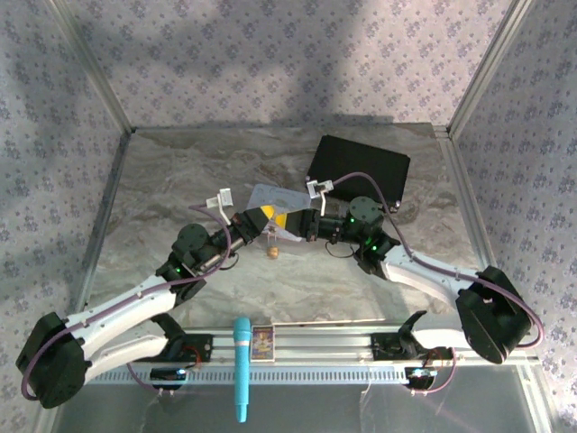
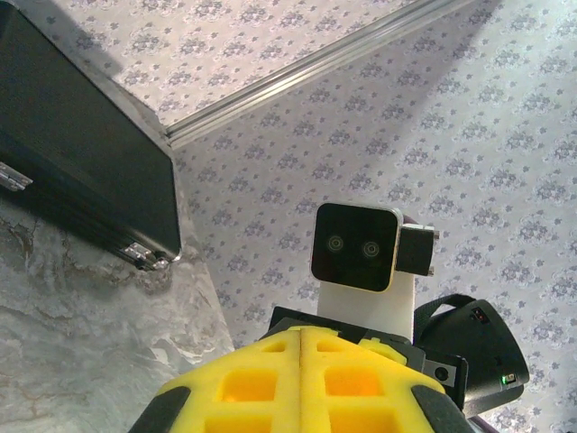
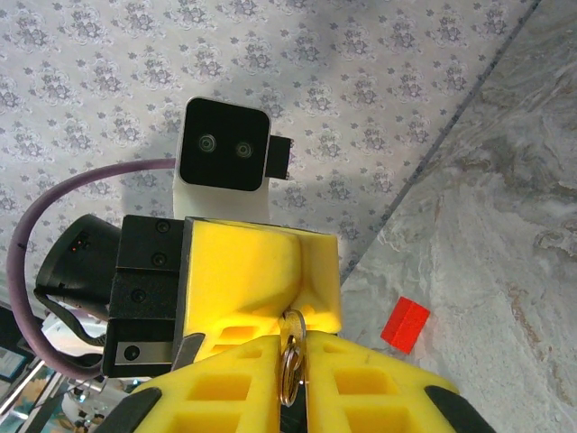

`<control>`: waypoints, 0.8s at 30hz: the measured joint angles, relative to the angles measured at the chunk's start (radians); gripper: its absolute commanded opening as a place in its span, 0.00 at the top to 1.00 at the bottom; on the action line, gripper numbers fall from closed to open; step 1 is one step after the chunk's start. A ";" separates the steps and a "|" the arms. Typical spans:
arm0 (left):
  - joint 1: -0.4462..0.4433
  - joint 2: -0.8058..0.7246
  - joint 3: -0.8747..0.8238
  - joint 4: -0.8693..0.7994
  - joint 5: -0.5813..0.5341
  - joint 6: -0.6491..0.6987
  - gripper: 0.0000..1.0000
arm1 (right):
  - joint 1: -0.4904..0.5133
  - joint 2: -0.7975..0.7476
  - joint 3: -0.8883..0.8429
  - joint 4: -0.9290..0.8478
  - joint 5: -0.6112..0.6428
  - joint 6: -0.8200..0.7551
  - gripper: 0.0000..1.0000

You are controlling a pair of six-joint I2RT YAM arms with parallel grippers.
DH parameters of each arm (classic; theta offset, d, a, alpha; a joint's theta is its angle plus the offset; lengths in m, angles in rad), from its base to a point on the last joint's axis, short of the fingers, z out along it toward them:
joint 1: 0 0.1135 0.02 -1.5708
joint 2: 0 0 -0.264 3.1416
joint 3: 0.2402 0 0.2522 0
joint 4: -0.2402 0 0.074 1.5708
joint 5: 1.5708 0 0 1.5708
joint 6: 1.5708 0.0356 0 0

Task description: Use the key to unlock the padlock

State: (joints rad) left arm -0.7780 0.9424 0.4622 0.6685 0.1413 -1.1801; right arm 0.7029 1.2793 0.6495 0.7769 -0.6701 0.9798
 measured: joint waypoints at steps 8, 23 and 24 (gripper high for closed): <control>-0.001 0.000 -0.001 0.001 0.005 -0.011 1.00 | -0.001 0.000 0.000 0.000 0.000 0.000 0.83; -0.003 0.000 -0.007 -0.005 0.016 -0.013 1.00 | -0.009 0.000 -0.005 0.002 0.001 0.000 1.00; -0.003 0.000 -0.008 -0.011 0.016 -0.013 1.00 | -0.009 0.000 -0.010 0.003 0.001 0.000 1.00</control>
State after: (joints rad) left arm -0.7815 0.9421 0.4545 0.6579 0.1570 -1.1927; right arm 0.6937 1.2789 0.6395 0.7799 -0.6689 0.9794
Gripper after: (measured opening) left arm 0.064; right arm 0.055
